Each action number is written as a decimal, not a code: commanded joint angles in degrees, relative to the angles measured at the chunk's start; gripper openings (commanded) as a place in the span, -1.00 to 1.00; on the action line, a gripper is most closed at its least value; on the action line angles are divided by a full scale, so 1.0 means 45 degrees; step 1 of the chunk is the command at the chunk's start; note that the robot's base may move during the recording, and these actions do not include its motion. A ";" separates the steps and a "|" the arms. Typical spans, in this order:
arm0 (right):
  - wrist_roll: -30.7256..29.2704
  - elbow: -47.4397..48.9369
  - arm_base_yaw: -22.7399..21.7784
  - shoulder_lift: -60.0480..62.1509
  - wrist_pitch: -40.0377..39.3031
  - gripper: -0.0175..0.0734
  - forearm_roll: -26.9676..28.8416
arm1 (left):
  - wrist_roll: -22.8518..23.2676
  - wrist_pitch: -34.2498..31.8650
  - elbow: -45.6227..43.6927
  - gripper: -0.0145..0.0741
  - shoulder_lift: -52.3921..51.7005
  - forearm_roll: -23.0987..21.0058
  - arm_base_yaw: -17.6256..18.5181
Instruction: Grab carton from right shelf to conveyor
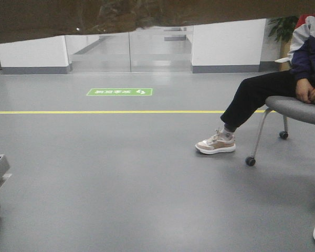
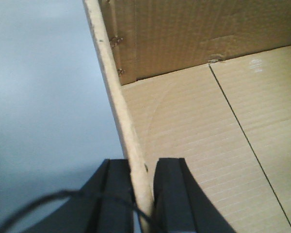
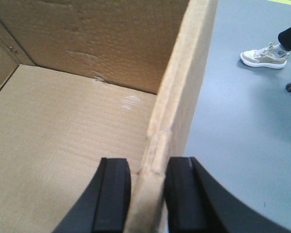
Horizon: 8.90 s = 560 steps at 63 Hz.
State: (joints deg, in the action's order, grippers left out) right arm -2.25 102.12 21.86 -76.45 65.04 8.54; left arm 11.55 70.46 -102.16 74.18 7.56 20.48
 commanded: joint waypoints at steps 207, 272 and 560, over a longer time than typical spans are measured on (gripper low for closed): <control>-0.0370 0.0099 0.0017 0.0222 -0.0600 -0.77 0.0169 | -0.0198 -0.0258 -0.0018 -0.69 -0.0143 0.4385 0.0049; -0.0370 0.0099 0.0017 0.0222 -0.0600 -0.77 0.0169 | -0.0198 -0.0258 -0.0018 -0.69 -0.0143 0.4385 0.0049; 0.0090 -1.5643 -0.3173 1.1313 -1.2265 -0.77 -0.1196 | -0.3925 -1.3128 1.7772 -0.67 -1.4067 -0.2580 -0.6139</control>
State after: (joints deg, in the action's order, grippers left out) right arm -1.80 31.82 7.70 -25.91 11.26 3.76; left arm 1.22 12.95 -25.49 14.39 0.94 -6.41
